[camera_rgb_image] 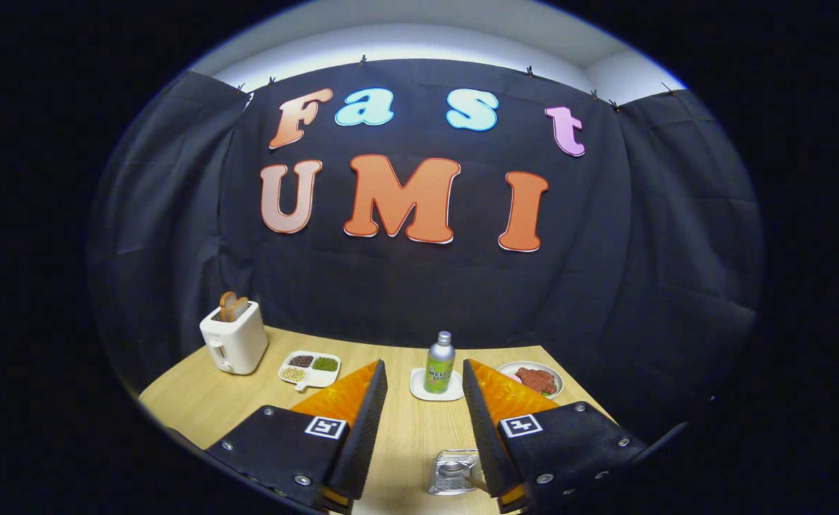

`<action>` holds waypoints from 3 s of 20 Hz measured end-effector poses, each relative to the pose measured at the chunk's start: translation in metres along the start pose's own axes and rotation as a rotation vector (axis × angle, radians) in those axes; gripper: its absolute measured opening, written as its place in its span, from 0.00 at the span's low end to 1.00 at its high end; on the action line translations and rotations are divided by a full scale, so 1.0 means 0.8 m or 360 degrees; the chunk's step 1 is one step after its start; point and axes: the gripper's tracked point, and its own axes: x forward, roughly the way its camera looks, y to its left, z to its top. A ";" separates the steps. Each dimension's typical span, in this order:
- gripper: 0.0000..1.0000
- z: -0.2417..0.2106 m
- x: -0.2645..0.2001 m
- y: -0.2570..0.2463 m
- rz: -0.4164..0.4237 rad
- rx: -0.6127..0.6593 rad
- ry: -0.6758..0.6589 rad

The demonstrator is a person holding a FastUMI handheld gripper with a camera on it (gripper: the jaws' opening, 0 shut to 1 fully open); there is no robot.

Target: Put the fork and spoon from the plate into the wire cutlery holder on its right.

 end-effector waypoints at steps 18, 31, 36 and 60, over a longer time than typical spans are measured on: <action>0.92 -0.066 -0.031 0.208 0.0103 0.0042 0.0131; 0.89 -0.275 -0.052 0.286 0.0258 0.0024 0.0980; 0.79 -0.340 -0.068 0.297 0.0277 0.0039 0.1303; 0.05 -0.282 -0.040 0.220 0.0243 0.0153 0.1245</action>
